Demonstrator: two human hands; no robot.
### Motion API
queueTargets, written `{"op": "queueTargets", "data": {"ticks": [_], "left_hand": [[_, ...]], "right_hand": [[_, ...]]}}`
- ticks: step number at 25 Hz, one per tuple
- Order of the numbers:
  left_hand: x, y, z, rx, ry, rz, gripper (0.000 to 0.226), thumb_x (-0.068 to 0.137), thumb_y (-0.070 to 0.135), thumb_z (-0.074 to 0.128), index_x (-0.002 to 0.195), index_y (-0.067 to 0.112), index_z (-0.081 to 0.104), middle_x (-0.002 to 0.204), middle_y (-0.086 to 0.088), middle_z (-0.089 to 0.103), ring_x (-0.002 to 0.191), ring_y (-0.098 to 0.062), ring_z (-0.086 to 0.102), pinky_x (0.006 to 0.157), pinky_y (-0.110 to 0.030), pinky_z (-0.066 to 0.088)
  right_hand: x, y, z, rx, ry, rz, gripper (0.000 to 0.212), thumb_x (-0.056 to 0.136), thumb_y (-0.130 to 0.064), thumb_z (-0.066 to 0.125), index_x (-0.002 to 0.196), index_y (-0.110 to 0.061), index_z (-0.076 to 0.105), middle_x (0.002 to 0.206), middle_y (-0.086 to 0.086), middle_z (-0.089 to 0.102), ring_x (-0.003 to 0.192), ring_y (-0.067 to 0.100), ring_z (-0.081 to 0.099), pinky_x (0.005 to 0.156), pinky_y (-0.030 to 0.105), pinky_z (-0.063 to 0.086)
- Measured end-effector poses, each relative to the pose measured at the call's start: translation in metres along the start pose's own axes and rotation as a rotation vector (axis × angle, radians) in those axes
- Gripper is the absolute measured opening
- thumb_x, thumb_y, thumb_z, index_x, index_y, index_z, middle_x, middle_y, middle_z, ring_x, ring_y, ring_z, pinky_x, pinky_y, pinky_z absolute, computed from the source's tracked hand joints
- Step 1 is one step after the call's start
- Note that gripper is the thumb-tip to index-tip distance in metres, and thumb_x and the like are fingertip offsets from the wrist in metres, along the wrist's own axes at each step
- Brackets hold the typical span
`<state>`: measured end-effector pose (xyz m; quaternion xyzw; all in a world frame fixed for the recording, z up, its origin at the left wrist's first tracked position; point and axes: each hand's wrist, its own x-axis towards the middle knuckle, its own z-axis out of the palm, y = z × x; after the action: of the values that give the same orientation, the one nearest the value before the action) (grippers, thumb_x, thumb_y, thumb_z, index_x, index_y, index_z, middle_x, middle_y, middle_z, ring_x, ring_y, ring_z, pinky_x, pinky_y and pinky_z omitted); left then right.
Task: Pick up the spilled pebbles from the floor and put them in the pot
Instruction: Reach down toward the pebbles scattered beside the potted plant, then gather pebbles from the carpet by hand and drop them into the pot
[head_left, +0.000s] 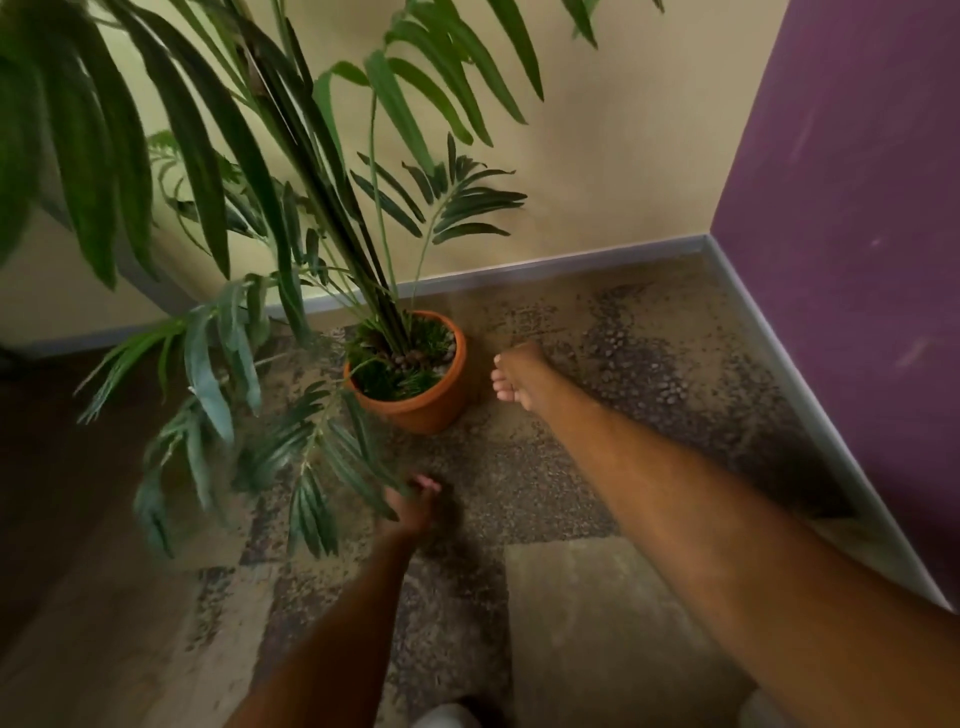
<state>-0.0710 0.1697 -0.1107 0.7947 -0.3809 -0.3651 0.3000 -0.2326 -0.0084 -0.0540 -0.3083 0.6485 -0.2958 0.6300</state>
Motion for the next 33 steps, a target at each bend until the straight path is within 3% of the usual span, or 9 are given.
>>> {"op": "queueTargets", "data": {"ticks": [3,7,12,18,21,23,25,29,33], "left_hand": [[-0.009,0.021,0.018,0.125,-0.196,0.079,0.021,0.103,0.005,0.063,0.116,-0.011,0.066,0.094,-0.021,0.067,0.065,-0.026,0.060,0.051,-0.022,0.051],[-0.013,0.074,0.050,0.115,-0.225,0.219,0.010,0.098,0.013,0.069,0.102,0.004,0.072,0.087,-0.007,0.072,0.073,-0.023,0.068,0.066,-0.034,0.059],[0.000,0.115,0.087,0.088,-0.206,0.317,0.010,0.095,0.015,0.071,0.096,0.006,0.075,0.091,-0.017,0.079,0.084,-0.035,0.078,0.081,-0.049,0.065],[0.027,0.124,0.128,0.246,-0.334,0.359,0.031,0.085,0.022,0.085,0.111,0.010,0.074,0.096,-0.010,0.076,0.088,-0.021,0.068,0.077,-0.026,0.049],[0.039,0.119,0.147,0.390,-0.464,0.383,0.048,0.081,0.026,0.089,0.122,0.010,0.069,0.104,-0.005,0.072,0.096,-0.019,0.065,0.080,-0.025,0.047],[0.043,0.118,0.158,0.401,-0.510,0.388,0.057,0.081,0.022,0.089,0.132,0.007,0.068,0.120,-0.011,0.074,0.110,-0.025,0.070,0.095,-0.033,0.057],[0.047,0.120,0.167,0.436,-0.518,0.421,0.053,0.083,0.020,0.088,0.130,0.005,0.069,0.125,-0.016,0.073,0.117,-0.031,0.070,0.103,-0.043,0.057],[0.054,0.124,0.180,0.591,-0.503,0.544,0.029,0.084,0.021,0.083,0.103,0.004,0.068,0.113,-0.016,0.067,0.106,-0.032,0.066,0.083,-0.035,0.050],[0.059,0.127,0.188,0.643,-0.486,0.568,0.017,0.085,0.010,0.073,0.084,0.018,0.059,0.099,-0.010,0.064,0.102,-0.032,0.069,0.073,-0.030,0.040]], "right_hand": [[-0.008,0.006,-0.014,-0.072,0.031,-0.017,0.028,0.106,-0.012,0.045,0.127,-0.006,0.061,0.077,0.008,0.057,0.059,0.016,0.051,0.054,0.027,0.045],[-0.015,0.011,-0.042,-0.080,0.060,-0.023,0.026,0.105,-0.008,0.043,0.084,-0.009,0.059,0.071,0.007,0.053,0.056,0.016,0.048,0.053,0.026,0.040],[-0.016,0.019,-0.091,-0.103,0.152,0.006,0.020,0.107,-0.012,0.042,0.102,-0.009,0.061,0.079,0.009,0.060,0.059,0.018,0.053,0.053,0.029,0.045],[-0.007,0.041,-0.170,-0.136,0.355,0.014,0.018,0.101,-0.005,0.053,0.098,-0.005,0.071,0.097,0.017,0.069,0.065,0.019,0.062,0.057,0.032,0.058],[-0.004,0.064,-0.203,-0.284,0.472,0.020,0.015,0.096,-0.005,0.063,0.104,0.003,0.074,0.103,0.022,0.074,0.080,0.029,0.072,0.082,0.048,0.064],[-0.006,0.079,-0.218,-0.438,0.543,-0.011,0.009,0.089,-0.005,0.071,0.096,0.001,0.071,0.110,0.024,0.073,0.100,0.037,0.073,0.089,0.052,0.062],[-0.005,0.089,-0.226,-0.627,0.514,-0.020,0.022,0.080,-0.007,0.082,0.097,-0.001,0.069,0.119,0.023,0.068,0.111,0.039,0.069,0.093,0.048,0.060],[0.005,0.096,-0.223,-0.903,0.345,0.010,0.080,0.073,-0.020,0.093,0.142,-0.001,0.058,0.147,0.019,0.053,0.137,0.036,0.053,0.110,0.043,0.050],[0.018,0.106,-0.211,-0.907,0.274,-0.117,0.071,0.071,-0.020,0.093,0.133,-0.006,0.060,0.140,0.016,0.051,0.130,0.035,0.053,0.103,0.043,0.051]]}}
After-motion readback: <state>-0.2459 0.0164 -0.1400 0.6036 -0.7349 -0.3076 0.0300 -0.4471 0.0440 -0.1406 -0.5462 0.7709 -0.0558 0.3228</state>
